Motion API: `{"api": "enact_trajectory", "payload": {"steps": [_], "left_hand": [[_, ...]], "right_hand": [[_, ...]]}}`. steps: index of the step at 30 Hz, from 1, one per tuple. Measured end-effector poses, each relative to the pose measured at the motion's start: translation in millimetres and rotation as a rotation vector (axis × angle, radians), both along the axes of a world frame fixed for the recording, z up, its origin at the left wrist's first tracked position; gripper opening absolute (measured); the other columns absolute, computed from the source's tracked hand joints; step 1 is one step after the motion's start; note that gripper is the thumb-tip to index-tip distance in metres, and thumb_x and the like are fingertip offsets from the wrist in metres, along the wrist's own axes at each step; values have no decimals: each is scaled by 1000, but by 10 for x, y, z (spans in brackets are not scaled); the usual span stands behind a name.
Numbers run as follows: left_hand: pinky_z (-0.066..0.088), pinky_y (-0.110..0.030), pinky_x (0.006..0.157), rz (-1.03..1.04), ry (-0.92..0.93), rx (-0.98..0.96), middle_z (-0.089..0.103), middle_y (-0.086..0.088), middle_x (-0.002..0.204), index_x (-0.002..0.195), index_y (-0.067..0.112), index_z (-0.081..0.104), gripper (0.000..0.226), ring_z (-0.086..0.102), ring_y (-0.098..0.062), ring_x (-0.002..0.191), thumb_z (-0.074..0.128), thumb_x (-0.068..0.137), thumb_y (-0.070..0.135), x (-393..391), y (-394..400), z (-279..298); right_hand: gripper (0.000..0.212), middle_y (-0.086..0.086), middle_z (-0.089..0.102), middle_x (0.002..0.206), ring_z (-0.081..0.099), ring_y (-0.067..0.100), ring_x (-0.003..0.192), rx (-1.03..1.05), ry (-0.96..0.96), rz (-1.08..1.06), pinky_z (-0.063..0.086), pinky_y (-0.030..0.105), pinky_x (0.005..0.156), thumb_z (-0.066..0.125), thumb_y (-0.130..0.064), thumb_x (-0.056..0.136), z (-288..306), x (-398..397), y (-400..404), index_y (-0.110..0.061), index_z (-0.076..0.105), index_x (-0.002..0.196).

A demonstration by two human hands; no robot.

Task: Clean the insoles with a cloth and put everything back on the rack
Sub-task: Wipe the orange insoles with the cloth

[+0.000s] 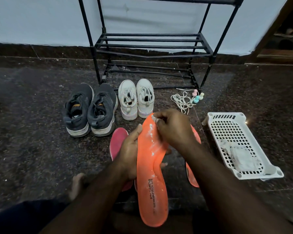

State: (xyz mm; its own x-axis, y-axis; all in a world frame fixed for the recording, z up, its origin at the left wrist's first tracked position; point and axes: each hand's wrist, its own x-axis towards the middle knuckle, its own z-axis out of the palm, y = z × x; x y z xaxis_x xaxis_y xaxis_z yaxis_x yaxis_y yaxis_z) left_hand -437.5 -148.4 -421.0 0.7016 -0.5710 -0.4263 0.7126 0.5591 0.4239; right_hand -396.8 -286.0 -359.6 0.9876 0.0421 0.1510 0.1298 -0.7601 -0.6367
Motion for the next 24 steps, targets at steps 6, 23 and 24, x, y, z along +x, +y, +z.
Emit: {"api": "enact_trajectory", "payload": {"steps": [6, 23, 24], "left_hand": [[55, -51, 76, 102, -15, -56, 69, -17, 104, 105, 16, 78, 64, 67, -34, 92, 35, 96, 63, 33, -24, -1], [57, -53, 67, 91, -29, 10, 73, -14, 103, 104, 19, 79, 72, 71, -34, 86, 28, 96, 69, 51, 13, -25], [58, -53, 65, 89, -23, 21, 74, -13, 103, 103, 19, 80, 72, 72, -34, 85, 29, 96, 69, 42, 3, -13]], "right_hand": [[23, 2, 72, 102, 65, 18, 97, -26, 11, 114, 48, 31, 89, 62, -11, 85, -41, -174, 194, -20, 76, 102], [15, -8, 73, 81, 68, 9, 78, 128, 69, 9, 54, 31, 80, 65, -14, 84, -18, -150, 88, -21, 76, 90], [15, -7, 74, 84, 69, 10, 81, 108, 60, -5, 53, 32, 83, 64, -15, 85, -20, -141, 92, -21, 76, 92]]}}
